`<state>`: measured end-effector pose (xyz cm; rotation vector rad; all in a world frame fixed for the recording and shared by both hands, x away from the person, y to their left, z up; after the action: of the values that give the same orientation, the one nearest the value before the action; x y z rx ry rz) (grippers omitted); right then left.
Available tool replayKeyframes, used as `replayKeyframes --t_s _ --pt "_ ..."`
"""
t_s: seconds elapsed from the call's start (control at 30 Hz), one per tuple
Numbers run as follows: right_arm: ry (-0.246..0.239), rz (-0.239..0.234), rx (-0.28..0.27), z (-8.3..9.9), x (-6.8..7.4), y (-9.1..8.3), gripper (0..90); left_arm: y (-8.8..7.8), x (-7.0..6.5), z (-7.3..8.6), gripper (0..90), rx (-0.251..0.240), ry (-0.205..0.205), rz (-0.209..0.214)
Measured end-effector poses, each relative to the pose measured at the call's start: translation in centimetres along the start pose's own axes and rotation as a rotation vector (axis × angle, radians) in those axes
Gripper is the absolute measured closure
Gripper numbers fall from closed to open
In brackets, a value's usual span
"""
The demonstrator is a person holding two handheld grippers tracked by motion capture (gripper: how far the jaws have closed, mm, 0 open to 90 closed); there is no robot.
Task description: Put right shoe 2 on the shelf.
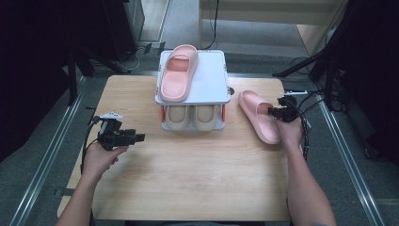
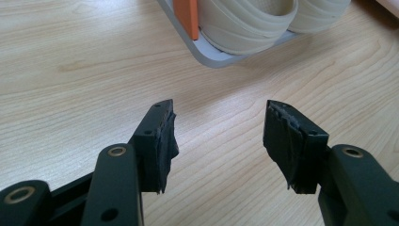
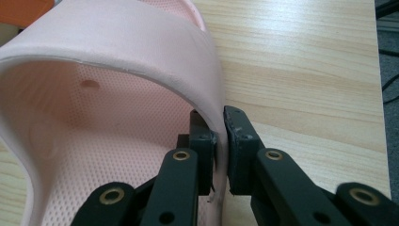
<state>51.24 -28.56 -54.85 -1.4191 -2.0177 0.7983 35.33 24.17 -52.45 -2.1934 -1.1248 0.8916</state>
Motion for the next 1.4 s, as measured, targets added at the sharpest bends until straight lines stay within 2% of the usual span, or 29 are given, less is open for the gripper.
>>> replayKeyframes --t_s 0.13,0.3,0.43,0.6,0.77,0.83,0.87,1.0,1.13,1.4 --pt "-0.012 0.003 0.005 -0.2 0.4 -0.3 84.0 0.1 -0.5 -0.2 43.8 -0.005 0.003 0.020" --pt "-0.002 0.010 0.017 -0.5 0.7 -0.4 83.9 0.3 -0.5 -0.3 43.7 0.001 0.005 0.023" --pt "-0.030 0.026 0.019 -1.1 1.2 -0.6 84.0 0.4 -0.5 -0.4 43.7 0.001 0.006 0.023" --pt "-0.019 0.017 0.027 -2.0 1.8 -1.2 83.9 0.7 -0.6 -0.6 43.7 0.007 0.013 0.021" --pt "0.007 -0.016 0.010 -3.0 2.2 -2.0 83.9 0.8 -0.8 -0.9 43.6 0.006 0.007 0.046" --pt "0.020 -0.032 0.031 -3.3 2.4 -2.3 83.9 0.9 -1.0 -1.0 43.3 0.009 0.019 0.042" --pt "0.008 -0.026 0.029 -3.4 2.4 -2.4 83.9 0.9 -1.1 -1.1 43.3 0.009 0.026 0.040" --pt "0.003 -0.018 0.016 -4.5 2.8 -3.0 83.8 1.2 -1.3 -1.3 43.2 0.012 0.038 0.041" --pt "-0.001 -0.003 0.026 -5.4 2.7 -3.6 83.8 1.4 -1.3 -1.6 43.2 0.016 0.040 0.047" --pt "-0.016 0.010 0.012 -8.1 3.5 -5.6 83.7 1.9 -1.4 -2.1 43.1 0.020 0.053 0.067"
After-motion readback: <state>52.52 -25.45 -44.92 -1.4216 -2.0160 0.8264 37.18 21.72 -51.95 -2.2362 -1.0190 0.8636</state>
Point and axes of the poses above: each handheld gripper's, and its own axes: y roughly forward along the jaws, z roughly out of its underside, x roughly to its left, the point moved 6 cm from there along y, roughly forward along the jaws, and after that the axes turned 1 degree about -y, right-handed, at the moved point
